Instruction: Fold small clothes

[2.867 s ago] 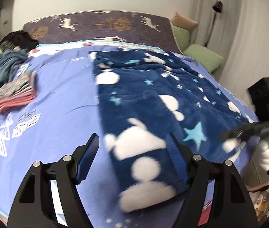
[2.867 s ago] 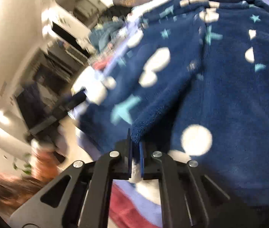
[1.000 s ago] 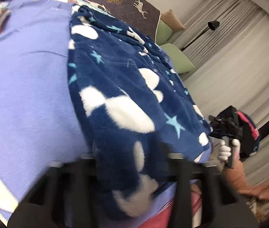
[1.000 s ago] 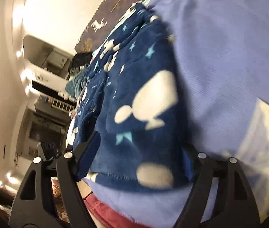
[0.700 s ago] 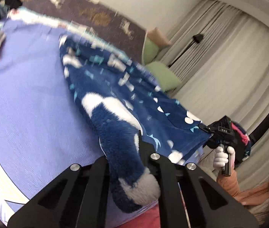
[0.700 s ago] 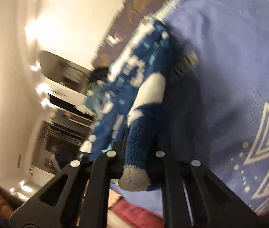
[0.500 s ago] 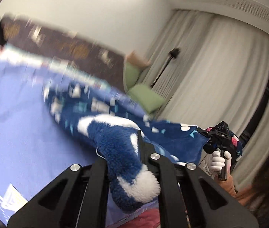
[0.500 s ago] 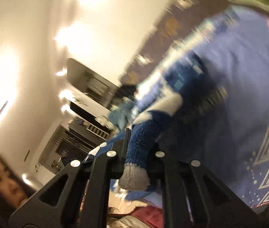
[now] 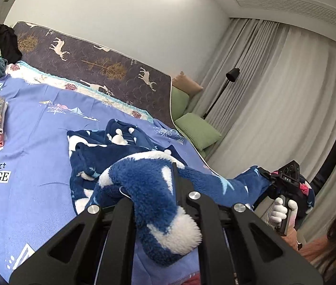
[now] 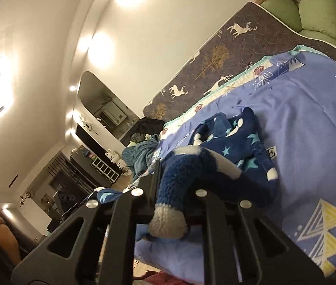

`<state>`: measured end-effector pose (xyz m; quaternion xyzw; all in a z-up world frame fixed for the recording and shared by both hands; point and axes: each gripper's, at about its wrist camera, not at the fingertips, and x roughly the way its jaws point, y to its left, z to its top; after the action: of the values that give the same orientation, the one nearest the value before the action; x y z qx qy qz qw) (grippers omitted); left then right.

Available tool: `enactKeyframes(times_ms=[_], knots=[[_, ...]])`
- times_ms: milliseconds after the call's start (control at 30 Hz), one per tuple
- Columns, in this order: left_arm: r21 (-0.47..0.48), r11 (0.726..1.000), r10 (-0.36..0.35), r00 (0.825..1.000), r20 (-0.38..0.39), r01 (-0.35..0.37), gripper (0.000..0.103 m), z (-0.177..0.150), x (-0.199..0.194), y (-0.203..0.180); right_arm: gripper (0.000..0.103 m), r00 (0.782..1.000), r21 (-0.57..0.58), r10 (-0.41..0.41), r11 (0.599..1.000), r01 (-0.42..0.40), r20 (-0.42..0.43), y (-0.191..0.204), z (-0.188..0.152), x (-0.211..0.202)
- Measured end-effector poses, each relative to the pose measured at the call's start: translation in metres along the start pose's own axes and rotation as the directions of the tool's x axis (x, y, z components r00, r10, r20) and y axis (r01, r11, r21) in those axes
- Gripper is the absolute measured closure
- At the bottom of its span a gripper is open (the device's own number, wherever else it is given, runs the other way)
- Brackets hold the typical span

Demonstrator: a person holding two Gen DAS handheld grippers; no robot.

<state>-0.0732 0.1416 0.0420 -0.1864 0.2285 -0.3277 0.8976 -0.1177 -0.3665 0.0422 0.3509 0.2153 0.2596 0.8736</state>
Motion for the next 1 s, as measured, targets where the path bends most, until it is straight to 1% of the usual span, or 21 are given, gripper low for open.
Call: enactKeyframes(times_ms=[100,200,333,533,667,767,867,967,1000], knots=[[-0.001,1.0,-0.006,1.0,0.014,0.006,0.096,0.007,0.005,0.007,0.091,1.0,0.012,0.002,1.0,-0.002,-0.005,-0.005,0.008,0.014],[-0.008,1.0,0.001,1.0,0.01,-0.001,0.096,0.018,0.015,0.014,0.091,1.0,-0.029,0.006,1.0,-0.006,0.001,-0.001,0.018,0.026],[-0.002,1.0,0.005,1.0,0.015,-0.004,0.096,0.042,0.039,0.023,0.09,1.0,-0.047,0.011,0.999,-0.011,0.006,-0.003,0.034,0.045],[0.029,0.999,0.015,0.999,0.042,-0.016,0.095,0.082,0.069,0.032,0.09,1.0,-0.034,0.003,0.999,-0.002,0.031,-0.015,0.077,0.079],[0.019,0.999,0.033,0.999,0.039,-0.034,0.095,0.112,0.101,0.05,0.088,1.0,-0.024,-0.009,1.0,0.01,0.028,-0.026,0.107,0.112],[-0.015,0.998,0.064,0.998,0.01,-0.063,0.095,0.13,0.136,0.075,0.088,0.999,-0.028,-0.036,0.999,0.036,0.006,-0.041,0.127,0.147],[-0.075,0.993,0.086,0.995,-0.053,-0.09,0.095,0.135,0.181,0.111,0.088,0.994,-0.002,-0.102,0.995,0.102,-0.03,-0.069,0.14,0.188],[-0.117,0.981,0.138,0.98,-0.142,-0.155,0.094,0.124,0.229,0.151,0.087,0.978,0.037,-0.186,0.981,0.19,-0.096,-0.109,0.141,0.232],[-0.135,0.974,0.158,0.971,-0.18,-0.183,0.093,0.117,0.245,0.167,0.086,0.968,0.055,-0.213,0.973,0.222,-0.135,-0.126,0.138,0.249]])
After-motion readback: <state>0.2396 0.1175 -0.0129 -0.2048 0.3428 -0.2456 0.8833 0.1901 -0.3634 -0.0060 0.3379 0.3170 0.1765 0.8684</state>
